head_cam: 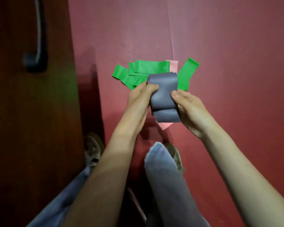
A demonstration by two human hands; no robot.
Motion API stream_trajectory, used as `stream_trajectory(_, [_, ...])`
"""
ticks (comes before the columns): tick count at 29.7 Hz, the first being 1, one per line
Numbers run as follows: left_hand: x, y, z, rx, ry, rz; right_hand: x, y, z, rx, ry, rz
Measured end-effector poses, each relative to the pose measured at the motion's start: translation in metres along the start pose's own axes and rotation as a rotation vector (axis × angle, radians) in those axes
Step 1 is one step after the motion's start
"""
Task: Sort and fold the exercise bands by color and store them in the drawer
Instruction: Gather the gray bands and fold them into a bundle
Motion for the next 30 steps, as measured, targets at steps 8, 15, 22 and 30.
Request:
stream_trajectory(8, [-0.01,0.06,0.062,-0.055,0.008,-0.055,-0.052,0.048,-0.055,0.075,0.165,0.009])
stream_trajectory(15, [0.0,0.124,0.125,-0.263,-0.015,-0.027,-0.101,0.104,-0.107,0.168,0.251,-0.061])
stream_trajectory(22, [0.03,0.178,0.177,-0.35,0.012,-0.079,-0.157,0.151,-0.132,0.301,0.314,-0.163])
stream_trajectory(30, [0.147,0.21,0.237,-0.441,-0.063,0.06,-0.281,0.134,-0.124,0.27,0.329,-0.313])
Point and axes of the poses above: each hand's wrist, its own y-axis away from the middle knuckle, its own x-axis out of the back of the hand, z = x × y, the point moved 1 cm from there along -y, towards the middle knuckle, and after that the axes turned 7 degrees about -y, right-handed, at the moved point
